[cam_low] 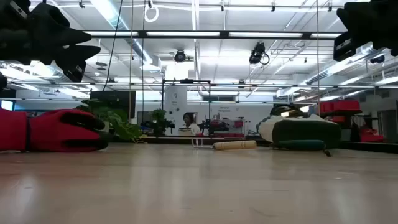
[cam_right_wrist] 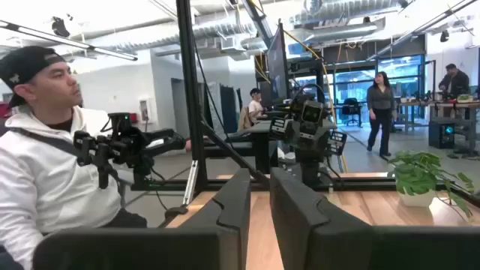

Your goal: Pick & Place Garden tools in Gardening bag

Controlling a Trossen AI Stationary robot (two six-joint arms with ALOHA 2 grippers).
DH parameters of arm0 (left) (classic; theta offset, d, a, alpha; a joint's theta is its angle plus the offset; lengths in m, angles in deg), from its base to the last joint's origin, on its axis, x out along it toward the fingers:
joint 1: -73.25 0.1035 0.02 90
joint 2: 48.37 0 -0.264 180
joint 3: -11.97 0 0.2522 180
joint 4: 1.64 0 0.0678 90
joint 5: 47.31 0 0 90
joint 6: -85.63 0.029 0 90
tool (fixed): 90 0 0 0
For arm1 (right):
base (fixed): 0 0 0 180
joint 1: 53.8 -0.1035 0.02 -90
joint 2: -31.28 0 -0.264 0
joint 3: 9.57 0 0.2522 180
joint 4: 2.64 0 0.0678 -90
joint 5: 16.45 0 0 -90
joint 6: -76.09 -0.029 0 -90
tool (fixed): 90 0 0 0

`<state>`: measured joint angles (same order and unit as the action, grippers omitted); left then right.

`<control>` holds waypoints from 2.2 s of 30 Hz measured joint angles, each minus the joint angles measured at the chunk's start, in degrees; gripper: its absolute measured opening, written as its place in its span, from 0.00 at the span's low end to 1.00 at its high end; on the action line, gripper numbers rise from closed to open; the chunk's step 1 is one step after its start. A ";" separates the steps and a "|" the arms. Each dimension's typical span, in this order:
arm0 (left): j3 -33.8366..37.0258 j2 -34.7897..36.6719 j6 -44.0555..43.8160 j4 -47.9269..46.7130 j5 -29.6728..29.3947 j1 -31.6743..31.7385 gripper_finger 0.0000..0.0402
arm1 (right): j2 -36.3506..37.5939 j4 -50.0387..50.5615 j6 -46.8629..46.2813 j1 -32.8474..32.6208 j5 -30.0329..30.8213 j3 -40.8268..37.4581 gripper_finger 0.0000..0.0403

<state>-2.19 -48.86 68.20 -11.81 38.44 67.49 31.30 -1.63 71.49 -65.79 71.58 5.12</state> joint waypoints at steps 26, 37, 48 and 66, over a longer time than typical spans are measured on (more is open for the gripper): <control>0.02 0.00 0.01 0.00 0.02 0.01 0.38 | 0.00 0.02 0.01 0.00 0.00 0.01 0.14; 0.01 0.01 0.01 0.01 0.00 0.01 0.38 | 0.00 0.00 0.00 0.02 0.00 0.00 0.14; 0.00 0.02 0.02 0.70 -1.01 0.01 0.38 | 0.00 0.00 0.00 0.02 -0.02 0.00 0.14; 0.02 0.02 0.02 1.79 -1.03 0.02 0.38 | 0.00 -0.11 0.02 0.02 0.00 0.00 0.14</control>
<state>-2.17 -48.84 68.22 -10.01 37.41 67.51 31.30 -1.74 71.51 -65.77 71.58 5.12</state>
